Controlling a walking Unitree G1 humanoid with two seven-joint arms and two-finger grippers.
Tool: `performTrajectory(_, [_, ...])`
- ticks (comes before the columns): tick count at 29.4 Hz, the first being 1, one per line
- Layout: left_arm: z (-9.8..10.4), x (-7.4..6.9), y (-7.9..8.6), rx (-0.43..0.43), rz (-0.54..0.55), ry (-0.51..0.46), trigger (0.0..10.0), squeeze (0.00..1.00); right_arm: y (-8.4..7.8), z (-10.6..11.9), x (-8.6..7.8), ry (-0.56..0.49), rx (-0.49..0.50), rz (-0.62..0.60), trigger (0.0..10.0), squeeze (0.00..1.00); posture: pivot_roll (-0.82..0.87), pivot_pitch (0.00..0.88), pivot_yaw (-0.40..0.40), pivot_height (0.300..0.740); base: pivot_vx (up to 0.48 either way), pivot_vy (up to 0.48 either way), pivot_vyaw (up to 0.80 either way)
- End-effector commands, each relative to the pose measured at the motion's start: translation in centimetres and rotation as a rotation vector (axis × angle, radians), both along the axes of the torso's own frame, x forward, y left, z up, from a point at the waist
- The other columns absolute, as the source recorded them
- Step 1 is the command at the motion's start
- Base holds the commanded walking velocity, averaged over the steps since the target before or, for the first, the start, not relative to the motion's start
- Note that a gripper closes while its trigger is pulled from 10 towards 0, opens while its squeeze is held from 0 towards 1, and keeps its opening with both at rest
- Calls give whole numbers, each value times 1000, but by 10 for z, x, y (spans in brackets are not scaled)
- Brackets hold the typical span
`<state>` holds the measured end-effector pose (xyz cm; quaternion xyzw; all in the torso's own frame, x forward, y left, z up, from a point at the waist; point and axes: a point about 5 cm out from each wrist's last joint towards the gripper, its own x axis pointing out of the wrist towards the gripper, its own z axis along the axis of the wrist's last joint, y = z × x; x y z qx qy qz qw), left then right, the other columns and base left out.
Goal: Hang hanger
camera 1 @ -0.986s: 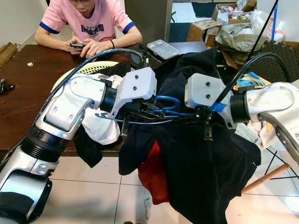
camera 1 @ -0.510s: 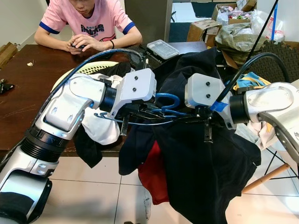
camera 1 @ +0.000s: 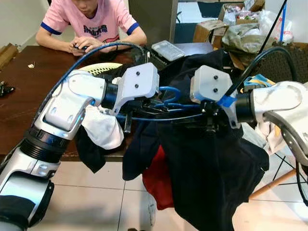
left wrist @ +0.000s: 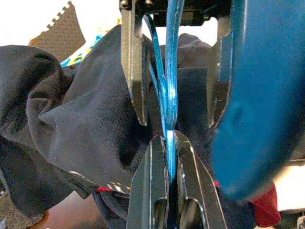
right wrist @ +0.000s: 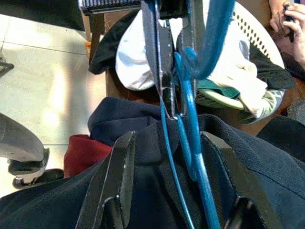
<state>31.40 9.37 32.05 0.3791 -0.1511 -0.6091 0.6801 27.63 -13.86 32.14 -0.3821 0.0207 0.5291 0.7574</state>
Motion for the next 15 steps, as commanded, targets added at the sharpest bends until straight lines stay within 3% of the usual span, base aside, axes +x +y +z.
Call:
performTrajectory(1, [4,-1,-2,-12,-13,-16,10000,0,4,3,-4,-7,0,36,10000,0,37,176,66,740,0,0,0])
performTrajectory(7, [4,-1,-3,-14,-22,-20,10000,0,6,3,-8,10,-3,60,10000,0,32,168,64,740,0,0,0])
performTrajectory(8, [4,-2,-4,-15,-26,-21,10000,0,6,3,-7,11,-2,60,8314,0,32,168,65,740,0,0,0])
performTrajectory(10, [4,-2,-4,-15,-26,-21,10000,0,6,3,-7,11,-2,60,8314,0,32,168,65,740,0,0,0])
performTrajectory(11, [4,-2,-5,-16,-30,-22,10000,0,6,3,-7,12,2,58,392,0,31,166,63,740,0,0,0])
performTrajectory(15, [3,-4,-6,-17,-37,-23,10000,0,6,4,-6,11,11,51,0,0,31,167,62,740,0,0,0])
